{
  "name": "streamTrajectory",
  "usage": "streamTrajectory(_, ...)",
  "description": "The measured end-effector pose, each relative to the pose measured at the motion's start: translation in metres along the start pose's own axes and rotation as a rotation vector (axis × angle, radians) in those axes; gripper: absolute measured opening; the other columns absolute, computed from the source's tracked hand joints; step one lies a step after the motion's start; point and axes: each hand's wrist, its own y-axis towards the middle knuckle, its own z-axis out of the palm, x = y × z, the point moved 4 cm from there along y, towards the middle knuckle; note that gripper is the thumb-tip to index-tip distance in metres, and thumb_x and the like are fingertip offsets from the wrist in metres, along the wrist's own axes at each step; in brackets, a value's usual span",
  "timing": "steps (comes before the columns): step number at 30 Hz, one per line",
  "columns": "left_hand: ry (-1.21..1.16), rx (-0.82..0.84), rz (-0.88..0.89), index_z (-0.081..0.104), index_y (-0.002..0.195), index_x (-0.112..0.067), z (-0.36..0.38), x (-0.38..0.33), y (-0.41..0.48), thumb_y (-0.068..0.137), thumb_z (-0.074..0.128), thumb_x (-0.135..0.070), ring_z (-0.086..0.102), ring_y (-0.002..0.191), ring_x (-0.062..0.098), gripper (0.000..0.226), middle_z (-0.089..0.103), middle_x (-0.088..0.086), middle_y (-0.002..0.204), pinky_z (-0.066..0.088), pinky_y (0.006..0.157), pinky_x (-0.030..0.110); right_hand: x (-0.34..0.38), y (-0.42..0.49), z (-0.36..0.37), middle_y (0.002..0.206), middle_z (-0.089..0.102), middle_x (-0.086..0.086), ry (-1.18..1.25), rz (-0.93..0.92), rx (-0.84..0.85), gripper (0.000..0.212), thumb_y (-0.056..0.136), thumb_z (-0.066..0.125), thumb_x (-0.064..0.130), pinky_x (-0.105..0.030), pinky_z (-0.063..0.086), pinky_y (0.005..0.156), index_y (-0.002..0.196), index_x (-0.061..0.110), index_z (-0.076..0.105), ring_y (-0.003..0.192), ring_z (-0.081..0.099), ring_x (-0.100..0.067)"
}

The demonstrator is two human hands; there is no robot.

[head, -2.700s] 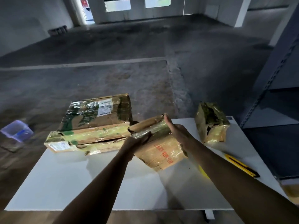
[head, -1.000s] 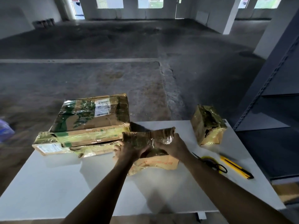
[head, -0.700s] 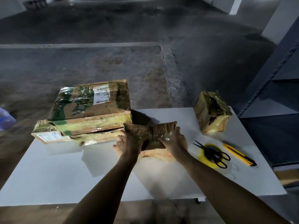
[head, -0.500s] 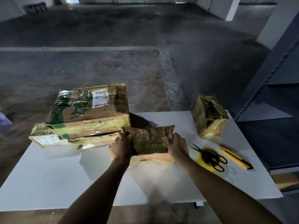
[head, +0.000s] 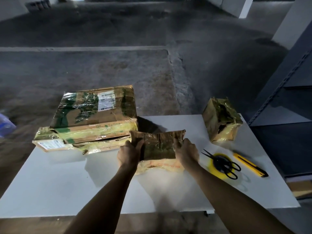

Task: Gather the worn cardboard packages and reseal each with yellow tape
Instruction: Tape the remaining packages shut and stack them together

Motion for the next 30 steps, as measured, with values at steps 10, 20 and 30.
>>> streamTrajectory(10,0.108,0.162,-0.002,0.029,0.144,-0.005,-0.001,-0.018,-0.004,0.071,0.058,-0.083,0.053,0.121,0.033,0.110,0.055,0.016,0.131,0.044,0.102,0.043,0.004,-0.001,-0.004,0.127,0.059,-0.017,0.065,0.018,0.105,0.103,0.073,0.048,0.088,-0.037,0.049,0.084,0.133,0.005,0.043,0.112,0.060,-0.033)
streamTrajectory(20,-0.034,0.072,-0.019,0.031,0.143,-0.001,0.013,-0.016,0.017,0.077,0.070,-0.064,0.048,0.126,0.037,0.099,0.057,0.020,0.132,0.032,0.109,0.048,0.006,0.010,-0.007,0.108,0.068,-0.011,-0.027,-0.021,0.012,0.054,0.098,0.045,0.059,-0.031,0.044,0.066,0.110,0.007,0.059,0.097,0.065,-0.027)
streamTrajectory(30,-0.088,0.364,0.007,0.055,0.122,-0.012,0.003,0.009,0.018,0.059,0.067,-0.084,0.066,0.099,0.029,0.097,0.068,0.008,0.110,0.055,0.081,0.036,-0.002,0.002,-0.010,0.135,0.052,-0.016,0.213,0.025,0.359,0.106,0.074,0.063,0.077,-0.028,0.042,0.073,0.142,0.002,0.031,0.117,0.056,-0.028)
